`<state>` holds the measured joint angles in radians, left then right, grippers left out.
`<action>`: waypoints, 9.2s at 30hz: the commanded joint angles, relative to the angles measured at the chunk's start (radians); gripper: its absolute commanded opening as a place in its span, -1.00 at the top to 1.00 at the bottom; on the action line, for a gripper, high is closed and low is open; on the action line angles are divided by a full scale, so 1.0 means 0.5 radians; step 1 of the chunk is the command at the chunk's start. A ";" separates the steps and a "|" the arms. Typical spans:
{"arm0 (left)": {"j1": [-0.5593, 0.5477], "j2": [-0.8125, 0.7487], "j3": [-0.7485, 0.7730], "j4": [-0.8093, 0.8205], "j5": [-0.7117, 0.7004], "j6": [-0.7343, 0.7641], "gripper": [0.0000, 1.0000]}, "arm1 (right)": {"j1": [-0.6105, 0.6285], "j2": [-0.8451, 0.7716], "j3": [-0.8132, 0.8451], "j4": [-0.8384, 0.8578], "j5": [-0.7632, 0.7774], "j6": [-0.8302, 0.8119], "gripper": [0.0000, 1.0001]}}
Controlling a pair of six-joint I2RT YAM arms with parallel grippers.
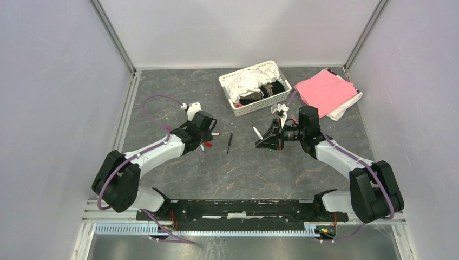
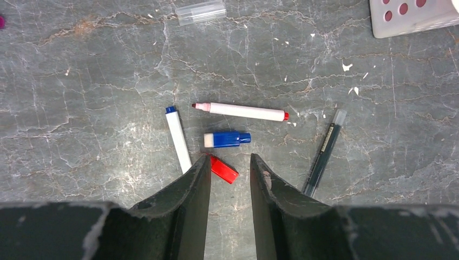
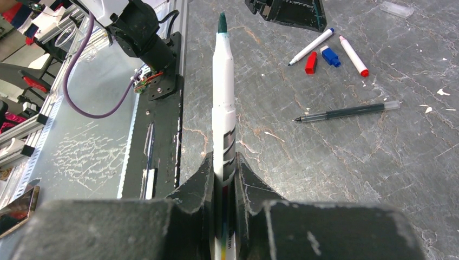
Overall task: Insert the pens into the pen caps
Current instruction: Pick up the pen from the center of the board, then place the pen at the center of the board.
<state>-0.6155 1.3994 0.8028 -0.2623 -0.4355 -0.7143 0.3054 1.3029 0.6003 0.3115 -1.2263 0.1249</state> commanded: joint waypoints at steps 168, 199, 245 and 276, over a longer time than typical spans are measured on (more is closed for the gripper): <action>0.689 0.942 1.222 -0.530 1.180 1.541 0.02 | -0.065 0.135 0.191 -0.300 -0.029 -0.234 1.00; -0.388 0.751 0.727 -0.222 0.261 0.411 0.10 | -0.185 0.184 0.232 -0.427 -0.009 -0.357 1.00; 0.003 -0.348 -0.419 1.025 2.167 1.219 0.96 | -0.233 0.155 0.228 -0.425 -0.052 -0.345 1.00; 0.055 0.390 0.128 0.386 1.229 1.062 0.94 | -0.239 0.166 0.226 -0.417 -0.052 -0.339 1.00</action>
<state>-0.5846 1.5623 0.7788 0.0063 0.2779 -0.1669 0.1905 1.4036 0.6842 0.0883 -1.2304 -0.0322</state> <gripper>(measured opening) 0.053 0.146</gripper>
